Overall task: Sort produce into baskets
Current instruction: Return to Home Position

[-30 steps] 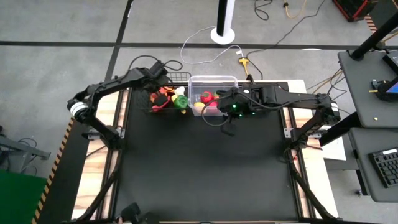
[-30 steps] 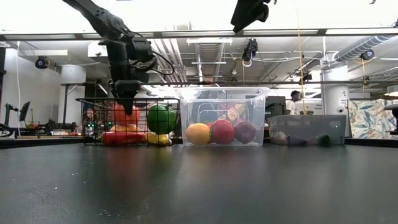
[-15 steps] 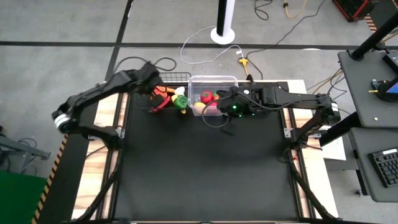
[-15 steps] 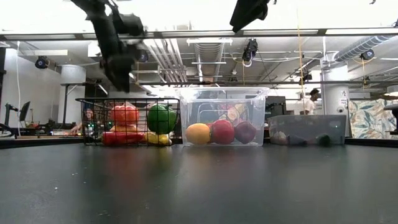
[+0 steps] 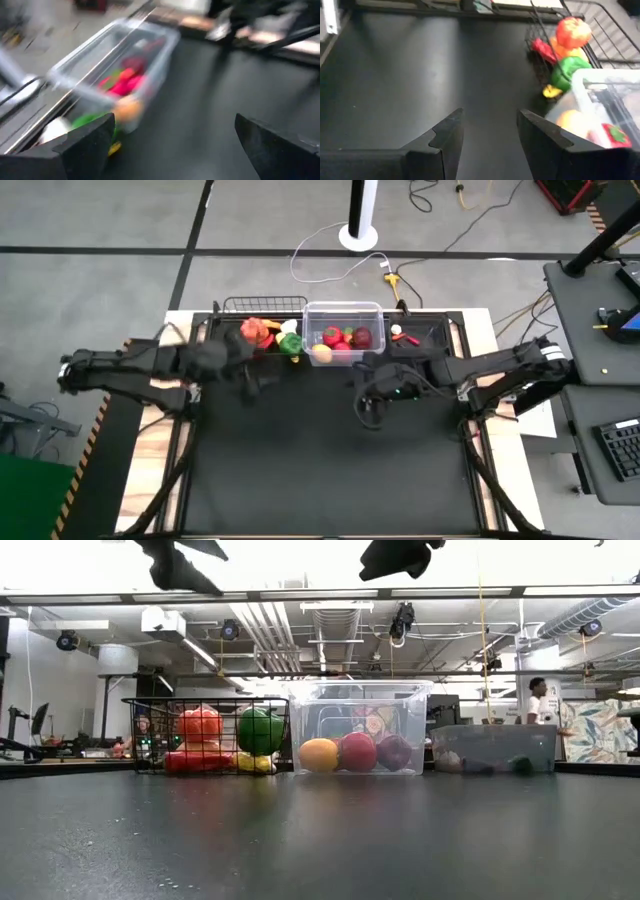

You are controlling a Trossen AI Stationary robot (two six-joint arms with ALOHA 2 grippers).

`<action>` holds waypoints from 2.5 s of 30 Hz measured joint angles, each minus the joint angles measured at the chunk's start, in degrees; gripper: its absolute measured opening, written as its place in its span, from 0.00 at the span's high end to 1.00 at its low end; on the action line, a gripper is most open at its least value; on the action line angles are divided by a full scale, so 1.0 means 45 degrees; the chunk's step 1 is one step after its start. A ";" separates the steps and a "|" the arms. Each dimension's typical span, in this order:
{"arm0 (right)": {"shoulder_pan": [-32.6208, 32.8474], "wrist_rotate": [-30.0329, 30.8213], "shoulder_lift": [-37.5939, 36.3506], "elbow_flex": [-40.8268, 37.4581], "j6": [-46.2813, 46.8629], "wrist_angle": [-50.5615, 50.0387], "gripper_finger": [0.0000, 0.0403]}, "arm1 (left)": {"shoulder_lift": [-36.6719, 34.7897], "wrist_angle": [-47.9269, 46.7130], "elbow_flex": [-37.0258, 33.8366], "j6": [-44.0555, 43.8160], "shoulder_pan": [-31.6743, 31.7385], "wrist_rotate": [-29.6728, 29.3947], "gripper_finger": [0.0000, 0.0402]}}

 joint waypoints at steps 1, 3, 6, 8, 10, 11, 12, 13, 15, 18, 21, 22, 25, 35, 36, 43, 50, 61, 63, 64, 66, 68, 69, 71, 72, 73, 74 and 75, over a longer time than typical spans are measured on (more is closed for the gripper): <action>0.0123 0.0006 -0.0162 -0.0510 -0.0015 0.0606 0.57 | -0.0107 0.0705 -0.0374 -0.0034 -0.0801 -0.0409 0.02; 0.0303 -0.0001 -0.0530 -0.1502 -0.0024 0.1756 0.57 | -0.0227 0.2033 -0.1109 -0.0045 -0.2288 -0.1473 0.02; 0.0417 0.0004 -0.1178 -0.2868 -0.0054 0.3005 0.57 | -0.0271 0.2256 -0.1910 -0.0316 -0.3926 -0.4063 0.02; 0.0413 0.0008 -0.1747 -0.3637 -0.0076 0.3543 0.57 | -0.0366 0.2118 -0.2361 -0.0537 -0.4563 -0.5662 0.02; 0.0402 0.0018 -0.2405 -0.4342 -0.0138 0.3825 0.57 | -0.0534 0.2095 -0.2771 -0.0587 -0.4858 -0.6152 0.02; 0.0378 0.0030 -0.2757 -0.4681 -0.0221 0.3942 0.57 | -0.0624 0.2156 -0.2929 -0.0589 -0.4878 -0.6107 0.02; 0.0380 0.0028 -0.3097 -0.5006 -0.0294 0.4186 0.57 | -0.0716 0.2353 -0.3114 -0.0570 -0.4871 -0.6063 0.02; 0.0383 0.0024 -0.3460 -0.5346 -0.0373 0.4436 0.57 | -0.0831 0.2747 -0.3345 -0.0451 -0.4818 -0.6060 0.02; 0.0383 0.0025 -0.4186 -0.6049 -0.0604 0.4930 0.57 | -0.1077 0.4089 -0.3952 0.0113 -0.4554 -0.6062 0.02; 0.0383 0.0028 -0.5167 -0.7038 -0.0933 0.5952 0.57 | -0.1383 0.6669 -0.5137 0.1201 -0.3913 -0.5627 0.02; 0.0378 0.0028 -0.6001 -0.7970 -0.1025 0.6933 0.57 | -0.1778 0.7959 -0.6123 0.1795 -0.2942 -0.4656 0.02; 0.0378 0.0028 -0.6252 -0.8234 -0.1025 0.7087 0.57 | -0.1951 0.8239 -0.6405 0.1830 -0.2565 -0.4447 0.02; 0.0378 0.0148 -0.6968 -0.8886 -0.0869 0.7314 0.57 | -0.2526 0.8626 -0.7069 0.1871 -0.1275 -0.3334 0.02; 0.0380 0.0242 -0.8483 -1.0262 -0.0097 0.7362 0.57 | -0.5179 0.7642 -0.7600 0.2072 0.0670 0.1686 0.02; 0.0378 0.0242 -0.8629 -1.0349 -0.0087 0.7342 0.57 | -0.5439 0.7426 -0.7562 0.2025 0.0428 0.1728 0.02; 0.0378 0.0250 -0.9384 -1.0842 -0.0343 0.7356 0.57 | -0.7324 0.6603 -0.7921 0.2063 -0.1758 0.0247 0.02; 0.0378 0.0279 -1.0584 -1.1745 -0.0755 0.7802 0.57 | -0.9546 0.6409 -0.8786 0.2769 -0.3115 -0.1862 0.02; 0.0378 0.0164 -1.4822 -1.4864 -0.0818 0.9693 0.57 | -1.1603 0.6356 -1.0727 0.2919 -0.3137 -0.2146 0.02; 0.0378 -0.0057 -1.5601 -1.5594 -0.0756 1.0393 0.57 | -1.1772 0.6856 -1.1256 0.2892 -0.3137 -0.2154 0.02; 0.0378 -0.0153 -1.5964 -1.5766 -0.0603 1.0274 0.57 | -1.1841 0.7240 -1.1533 0.2877 -0.3136 -0.2163 0.02; 0.0378 -0.0400 -1.6595 -1.5768 -0.0622 0.9591 0.57 | -1.1897 0.7818 -1.2116 0.2994 -0.3137 -0.2168 0.02; 0.0383 -0.0590 -1.6935 -1.5778 -0.0859 0.9238 0.57 | -1.1705 0.8004 -1.2202 0.3179 -0.3137 -0.2122 0.02; 0.0383 -0.0650 -1.6925 -1.5778 -0.1023 0.9170 0.57 | -1.1501 0.7895 -1.2143 0.3204 -0.3137 -0.2174 0.02; 0.0383 -0.0894 -1.6890 -1.5778 -0.1568 0.9374 0.57 | -1.1364 0.7558 -1.2055 0.3427 -0.3139 -0.2363 0.02; 0.0383 -0.0886 -1.6757 -1.5778 -0.1756 0.9426 0.57 | -1.1305 0.7559 -1.2048 0.3465 -0.3138 -0.2706 0.02; 0.0383 -0.0885 -1.6731 -1.5778 -0.2008 0.9454 0.57 | -1.1222 0.7567 -1.2040 0.3446 -0.3117 -0.3269 0.02; 0.0383 -0.0886 -1.6759 -1.5778 -0.2298 0.9463 0.57 | -1.1133 0.7551 -1.2040 0.3372 -0.3120 -0.3854 0.02; 0.0383 -0.0890 -1.6766 -1.5778 -0.2485 0.9446 0.57 | -1.1071 0.7544 -1.2040 0.3114 -0.3118 -0.4314 0.02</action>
